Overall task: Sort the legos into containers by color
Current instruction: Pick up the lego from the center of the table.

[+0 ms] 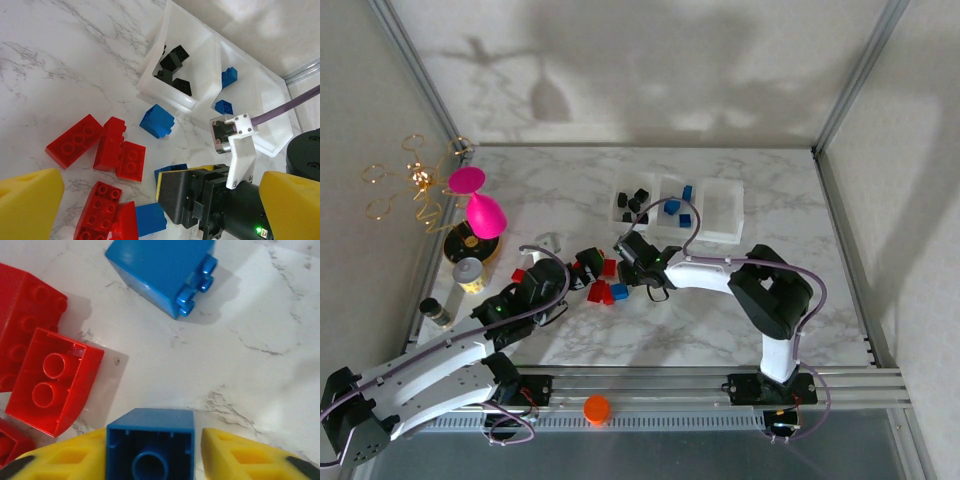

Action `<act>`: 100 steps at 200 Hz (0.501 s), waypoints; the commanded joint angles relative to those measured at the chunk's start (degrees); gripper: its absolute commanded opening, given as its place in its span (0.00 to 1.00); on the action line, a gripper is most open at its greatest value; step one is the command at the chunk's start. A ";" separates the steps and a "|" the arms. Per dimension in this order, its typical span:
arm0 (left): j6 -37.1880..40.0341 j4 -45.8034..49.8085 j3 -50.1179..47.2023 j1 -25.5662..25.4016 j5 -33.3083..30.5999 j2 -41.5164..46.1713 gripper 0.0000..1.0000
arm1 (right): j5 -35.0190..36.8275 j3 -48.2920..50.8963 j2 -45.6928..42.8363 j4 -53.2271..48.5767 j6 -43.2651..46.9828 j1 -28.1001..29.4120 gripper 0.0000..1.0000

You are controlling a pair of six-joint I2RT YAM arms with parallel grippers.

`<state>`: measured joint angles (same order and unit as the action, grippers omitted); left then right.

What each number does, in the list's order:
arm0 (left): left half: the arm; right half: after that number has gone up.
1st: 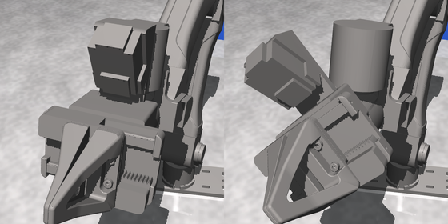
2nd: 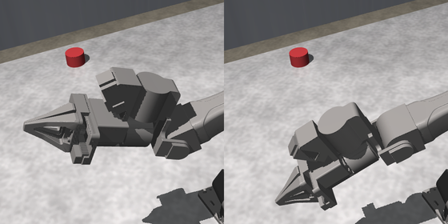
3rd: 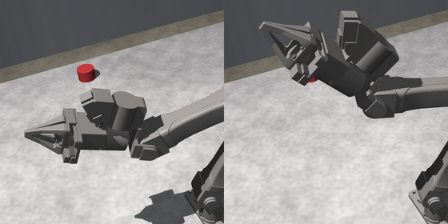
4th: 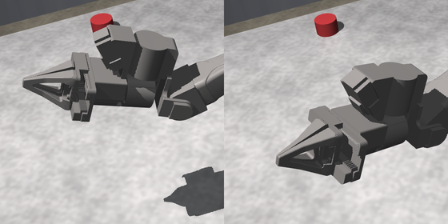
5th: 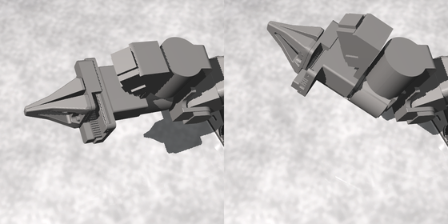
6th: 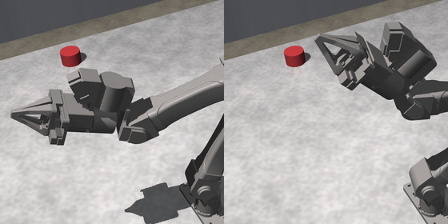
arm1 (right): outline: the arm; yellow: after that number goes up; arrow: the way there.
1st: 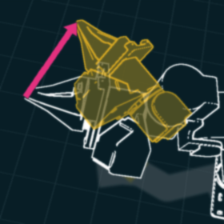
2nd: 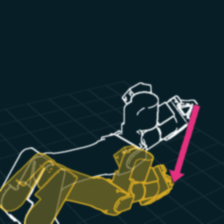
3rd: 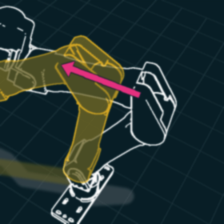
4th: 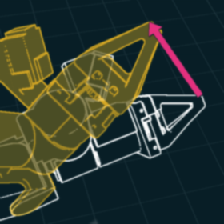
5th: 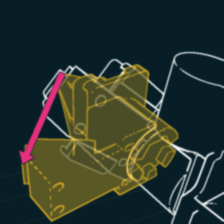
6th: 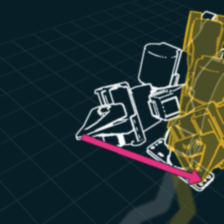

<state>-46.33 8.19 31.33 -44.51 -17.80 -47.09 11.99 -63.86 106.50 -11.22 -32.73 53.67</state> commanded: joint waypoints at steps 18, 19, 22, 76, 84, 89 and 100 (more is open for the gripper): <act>0.42 -2.01 0.21 0.56 0.20 -0.88 1.00 | 2.62 0.39 -4.20 -1.13 0.44 -0.11 0.35; 0.44 -2.06 0.21 0.56 0.26 -0.94 1.00 | 2.62 0.39 -4.20 -1.13 0.44 -0.11 0.35; 0.52 -2.19 0.31 0.49 0.33 -1.03 1.00 | 2.68 0.27 -4.45 -1.17 0.62 -0.18 0.34; 2.48 -3.73 2.77 0.57 1.74 -4.15 1.00 | 3.00 -2.00 -10.28 -2.29 4.64 -3.70 0.30; 2.68 -4.42 3.02 0.57 1.94 -4.83 1.00 | 3.75 -2.66 -10.72 -2.58 5.54 -4.73 0.30; 2.85 -4.77 3.24 0.57 2.10 -5.29 1.00 | 3.99 -3.19 -10.74 -3.04 5.95 -5.59 0.30; 3.15 -5.09 4.23 0.57 2.50 -6.58 1.00 | 4.09 -4.93 -10.53 -4.15 6.92 -7.84 0.31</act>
<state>-44.99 5.48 32.42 -44.47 -16.49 -51.90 13.89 -64.93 97.60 -13.02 -29.06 49.58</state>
